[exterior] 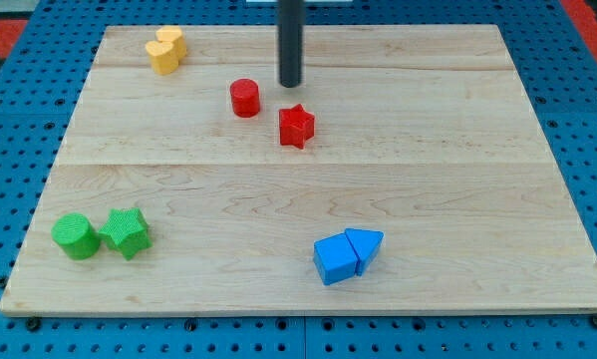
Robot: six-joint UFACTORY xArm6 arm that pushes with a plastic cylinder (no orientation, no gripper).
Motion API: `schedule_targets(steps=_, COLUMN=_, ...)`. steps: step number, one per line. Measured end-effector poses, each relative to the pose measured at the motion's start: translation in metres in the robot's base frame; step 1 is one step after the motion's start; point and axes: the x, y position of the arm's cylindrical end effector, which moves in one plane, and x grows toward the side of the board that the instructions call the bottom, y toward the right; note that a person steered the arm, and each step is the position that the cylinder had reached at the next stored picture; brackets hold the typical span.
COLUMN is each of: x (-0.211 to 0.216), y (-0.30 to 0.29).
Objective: Drag the yellow blocks to the top center of the board
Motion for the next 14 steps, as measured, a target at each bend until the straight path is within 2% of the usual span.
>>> schedule_targets(steps=1, x=0.023, y=-0.036)
schedule_targets(steps=2, x=0.091, y=-0.01)
schedule_targets(steps=3, x=0.07, y=-0.047)
schedule_targets(steps=4, x=0.039, y=-0.139)
schedule_targets(steps=6, x=-0.016, y=-0.19)
schedule_targets(steps=7, x=-0.061, y=-0.189)
schedule_targets(steps=8, x=-0.077, y=-0.163)
schedule_targets(steps=9, x=-0.076, y=-0.087)
schedule_targets(steps=10, x=-0.052, y=-0.036)
schedule_targets(steps=11, x=-0.027, y=-0.025)
schedule_targets(steps=12, x=-0.052, y=0.023)
schedule_targets(steps=13, x=-0.035, y=0.027)
schedule_targets(steps=14, x=0.032, y=-0.068)
